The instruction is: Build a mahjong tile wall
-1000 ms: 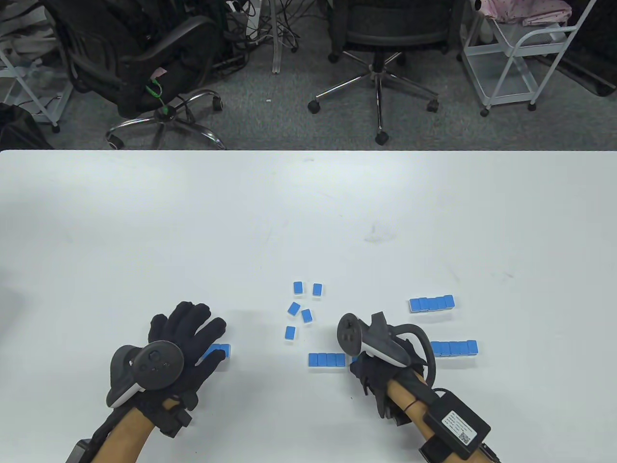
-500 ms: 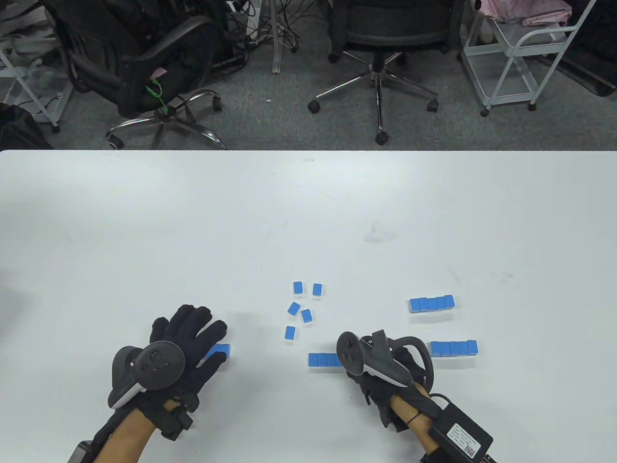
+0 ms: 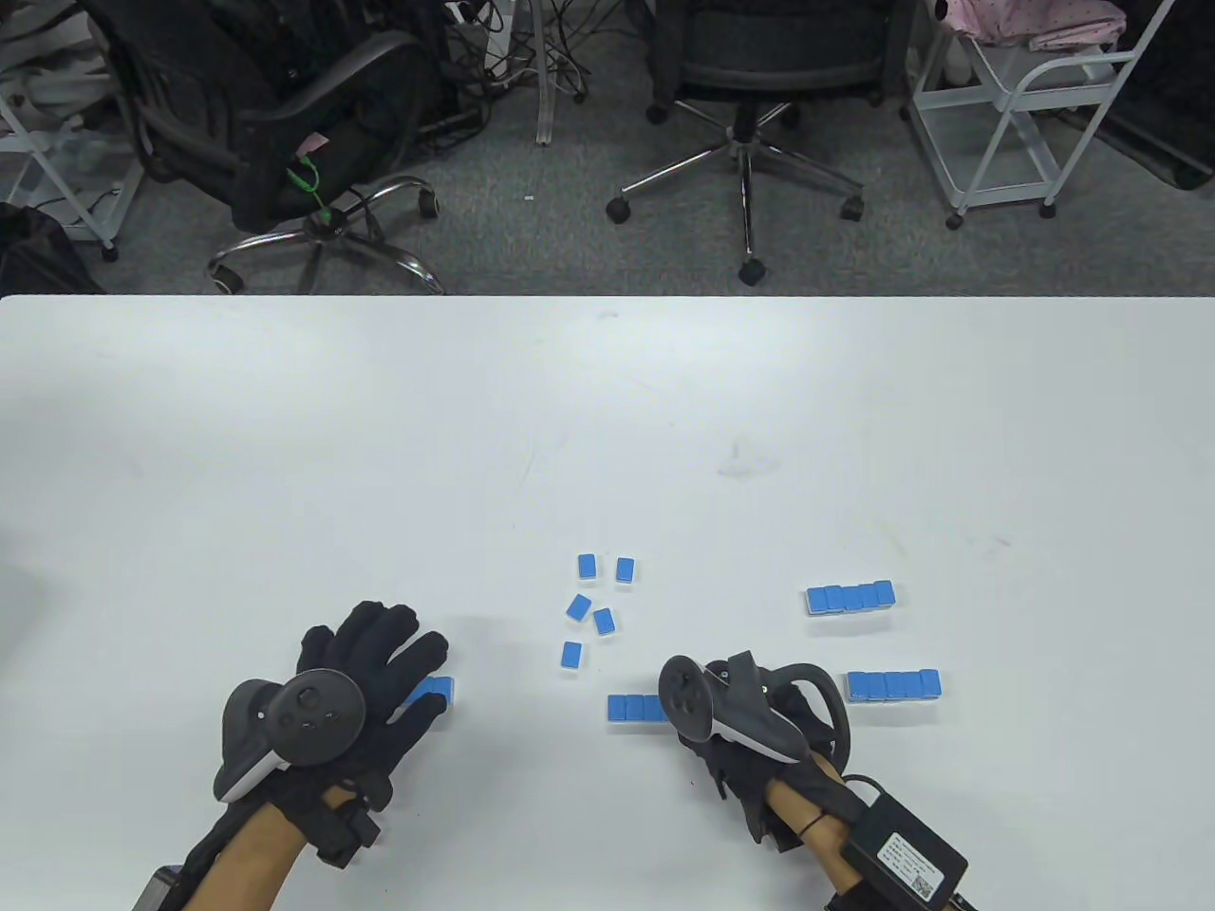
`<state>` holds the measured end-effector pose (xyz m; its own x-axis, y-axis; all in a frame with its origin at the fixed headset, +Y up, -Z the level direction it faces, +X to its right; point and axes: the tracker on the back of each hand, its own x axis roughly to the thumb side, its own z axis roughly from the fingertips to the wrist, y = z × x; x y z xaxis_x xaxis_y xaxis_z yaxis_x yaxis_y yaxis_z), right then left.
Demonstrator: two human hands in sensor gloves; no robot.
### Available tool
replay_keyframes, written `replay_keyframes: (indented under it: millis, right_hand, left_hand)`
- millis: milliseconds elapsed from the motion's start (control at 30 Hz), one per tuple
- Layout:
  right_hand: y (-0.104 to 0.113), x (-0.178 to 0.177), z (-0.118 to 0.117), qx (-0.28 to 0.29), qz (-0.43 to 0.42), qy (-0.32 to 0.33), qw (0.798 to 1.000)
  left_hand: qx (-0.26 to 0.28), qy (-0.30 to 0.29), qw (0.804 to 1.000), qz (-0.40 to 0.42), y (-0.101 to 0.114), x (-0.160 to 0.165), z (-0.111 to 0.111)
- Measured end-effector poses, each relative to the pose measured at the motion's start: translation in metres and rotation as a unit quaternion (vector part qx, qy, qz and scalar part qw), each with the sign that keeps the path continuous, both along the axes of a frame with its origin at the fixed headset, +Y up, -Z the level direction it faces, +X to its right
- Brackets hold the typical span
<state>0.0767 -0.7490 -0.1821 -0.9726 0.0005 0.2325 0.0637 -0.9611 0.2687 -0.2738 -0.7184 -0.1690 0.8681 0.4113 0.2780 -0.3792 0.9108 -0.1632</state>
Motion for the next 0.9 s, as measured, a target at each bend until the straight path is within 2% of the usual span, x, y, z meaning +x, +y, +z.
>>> replay_keyframes:
  millis: [133, 233, 400, 533, 600, 667, 800, 900]
  right_hand:
    - [0.003, 0.002, -0.001, -0.019, -0.008, -0.002, 1.0]
    - [0.01, 0.004, 0.001, -0.01, -0.015, -0.003, 1.0]
    - [0.033, -0.004, -0.002, 0.064, -0.037, -0.014, 0.997]
    - [0.048, -0.046, -0.007, 0.119, -0.003, 0.037, 0.992]
    - [0.047, -0.08, -0.011, 0.119, 0.027, 0.068, 0.99]
    - [0.037, -0.113, -0.018, 0.085, 0.082, 0.075, 0.99]
    - [0.019, -0.146, -0.026, 0.108, 0.167, 0.07, 0.977]
    - [0.006, -0.158, -0.032, 0.092, 0.2, 0.063, 0.973]
  left_hand:
    - [0.002, 0.0, 1.0, 0.0, 0.001, -0.001, 0.001]
    - [0.005, 0.001, 1.0, 0.001, 0.002, -0.002, 0.003]
    - [0.013, 0.001, 1.0, 0.001, 0.004, -0.002, 0.004]
    - [0.01, 0.0, 1.0, 0.003, 0.003, 0.001, 0.0]
    - [0.011, 0.001, 1.0, 0.007, 0.003, 0.002, -0.001]
    - [0.017, 0.001, 1.0, 0.005, 0.005, 0.001, 0.0]
    - [0.022, 0.003, 1.0, 0.003, 0.006, -0.004, 0.003]
    - [0.024, 0.003, 1.0, 0.005, 0.008, -0.005, 0.002]
